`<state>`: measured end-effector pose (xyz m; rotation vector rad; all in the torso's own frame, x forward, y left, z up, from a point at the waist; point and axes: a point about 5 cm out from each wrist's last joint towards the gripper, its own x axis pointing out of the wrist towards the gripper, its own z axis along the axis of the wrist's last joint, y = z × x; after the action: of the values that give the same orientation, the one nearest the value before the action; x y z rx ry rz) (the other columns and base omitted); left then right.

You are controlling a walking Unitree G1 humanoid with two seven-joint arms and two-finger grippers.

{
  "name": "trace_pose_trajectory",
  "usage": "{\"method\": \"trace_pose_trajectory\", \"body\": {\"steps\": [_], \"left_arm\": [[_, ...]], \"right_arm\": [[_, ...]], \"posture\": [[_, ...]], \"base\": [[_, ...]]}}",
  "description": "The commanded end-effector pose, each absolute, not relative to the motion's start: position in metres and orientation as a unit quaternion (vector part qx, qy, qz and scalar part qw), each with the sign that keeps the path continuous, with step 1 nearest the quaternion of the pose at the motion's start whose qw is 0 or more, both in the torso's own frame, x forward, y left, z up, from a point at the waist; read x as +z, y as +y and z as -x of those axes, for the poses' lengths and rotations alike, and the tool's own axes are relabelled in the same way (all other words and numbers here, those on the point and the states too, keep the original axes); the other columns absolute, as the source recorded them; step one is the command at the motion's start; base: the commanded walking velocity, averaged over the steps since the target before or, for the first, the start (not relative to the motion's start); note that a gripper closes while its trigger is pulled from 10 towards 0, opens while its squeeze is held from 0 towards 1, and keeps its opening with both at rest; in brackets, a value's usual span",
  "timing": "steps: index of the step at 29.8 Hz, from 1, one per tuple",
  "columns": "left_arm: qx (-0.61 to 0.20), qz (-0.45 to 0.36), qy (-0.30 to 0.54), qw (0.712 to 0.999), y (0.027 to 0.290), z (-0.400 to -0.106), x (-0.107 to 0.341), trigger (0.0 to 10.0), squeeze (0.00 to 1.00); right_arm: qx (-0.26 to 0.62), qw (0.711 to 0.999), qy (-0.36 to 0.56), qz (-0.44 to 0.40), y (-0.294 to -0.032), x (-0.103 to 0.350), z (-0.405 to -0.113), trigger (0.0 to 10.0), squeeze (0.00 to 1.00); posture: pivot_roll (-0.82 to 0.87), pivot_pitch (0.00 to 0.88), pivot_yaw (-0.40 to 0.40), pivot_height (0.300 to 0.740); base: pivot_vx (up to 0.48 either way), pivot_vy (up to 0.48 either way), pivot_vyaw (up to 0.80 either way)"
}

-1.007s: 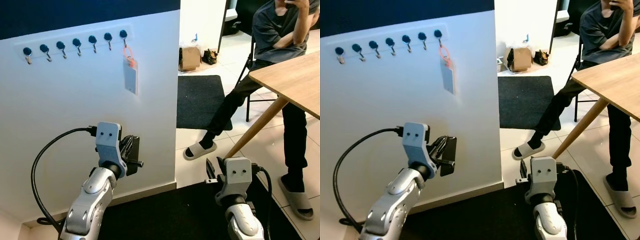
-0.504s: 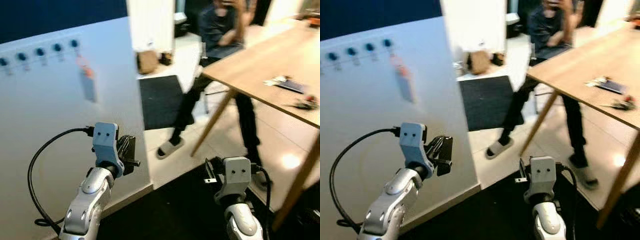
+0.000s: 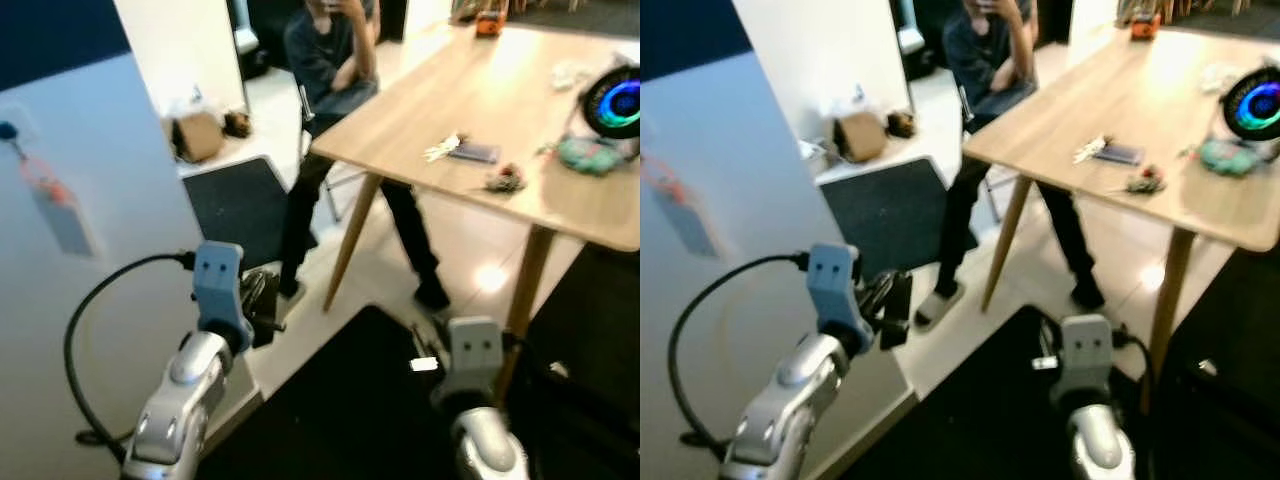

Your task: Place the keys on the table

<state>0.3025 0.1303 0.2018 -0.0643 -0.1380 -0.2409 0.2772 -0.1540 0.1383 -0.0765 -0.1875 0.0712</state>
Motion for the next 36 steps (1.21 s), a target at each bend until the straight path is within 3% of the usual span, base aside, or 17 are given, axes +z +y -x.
{"method": "trace_pose_trajectory", "body": {"steps": [1,36], "left_arm": [[-0.115,0.027,-0.058,0.991,0.1335,-0.3014,0.1960,10.0,0.00],[-0.116,0.027,-0.057,0.991,0.1328,-0.3018,0.1947,10.0,0.00]], "right_arm": [[0.039,0.996,-0.080,0.029,-0.1514,0.1308,-0.2730,10.0,0.00],[0.045,0.995,-0.081,0.029,-0.1494,0.1307,-0.2749,10.0,0.00]], "posture": [[0.01,0.203,0.117,0.740],[0.01,0.199,0.115,0.740]], "base": [[0.000,0.000,-0.80],[0.000,0.000,-0.80]]}}
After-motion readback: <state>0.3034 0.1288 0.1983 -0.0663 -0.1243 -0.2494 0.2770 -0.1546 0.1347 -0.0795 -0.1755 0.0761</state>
